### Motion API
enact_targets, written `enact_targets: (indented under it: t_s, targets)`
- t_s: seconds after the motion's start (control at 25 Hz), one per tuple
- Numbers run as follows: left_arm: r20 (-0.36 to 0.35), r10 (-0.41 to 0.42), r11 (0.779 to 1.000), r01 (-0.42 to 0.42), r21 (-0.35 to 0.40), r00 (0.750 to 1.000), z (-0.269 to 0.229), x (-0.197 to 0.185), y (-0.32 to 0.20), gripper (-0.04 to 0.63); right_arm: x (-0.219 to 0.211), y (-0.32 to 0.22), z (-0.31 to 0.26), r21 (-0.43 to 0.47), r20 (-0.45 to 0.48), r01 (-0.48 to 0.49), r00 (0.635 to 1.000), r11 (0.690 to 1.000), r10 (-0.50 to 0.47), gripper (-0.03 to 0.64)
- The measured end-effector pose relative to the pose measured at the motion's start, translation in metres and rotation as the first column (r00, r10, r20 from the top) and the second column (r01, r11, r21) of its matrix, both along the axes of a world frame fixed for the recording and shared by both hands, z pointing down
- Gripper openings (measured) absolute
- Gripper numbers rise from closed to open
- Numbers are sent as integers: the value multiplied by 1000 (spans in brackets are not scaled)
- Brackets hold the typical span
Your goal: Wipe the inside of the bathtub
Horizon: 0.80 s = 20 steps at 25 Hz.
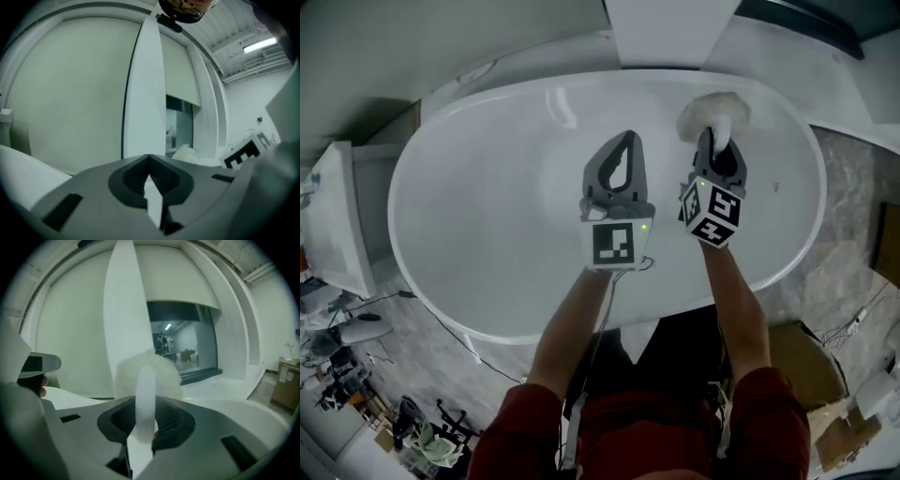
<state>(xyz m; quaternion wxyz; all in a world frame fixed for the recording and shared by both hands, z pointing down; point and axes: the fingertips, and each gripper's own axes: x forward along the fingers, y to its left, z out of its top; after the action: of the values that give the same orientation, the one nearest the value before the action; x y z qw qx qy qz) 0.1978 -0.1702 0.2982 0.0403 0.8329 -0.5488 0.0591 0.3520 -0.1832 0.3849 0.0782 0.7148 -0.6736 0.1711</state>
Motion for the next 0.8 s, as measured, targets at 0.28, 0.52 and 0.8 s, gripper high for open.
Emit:
enact_targets:
  t_s: [0.28, 0.52, 0.8]
  targets:
    - [-76, -1, 999, -3, -48, 997, -94, -146, 33, 15, -194, 51, -116, 72, -107, 115, 988, 991, -107, 92]
    - [-27, 30, 1000, -30, 0, 999, -156, -237, 73, 15, -297, 100, -195, 88, -90, 139, 987, 986, -131, 94]
    - [21, 9, 1000, -9, 17, 1000, -206, -294, 126, 15, -340, 151, -256, 103, -79, 173, 983, 980, -165, 94]
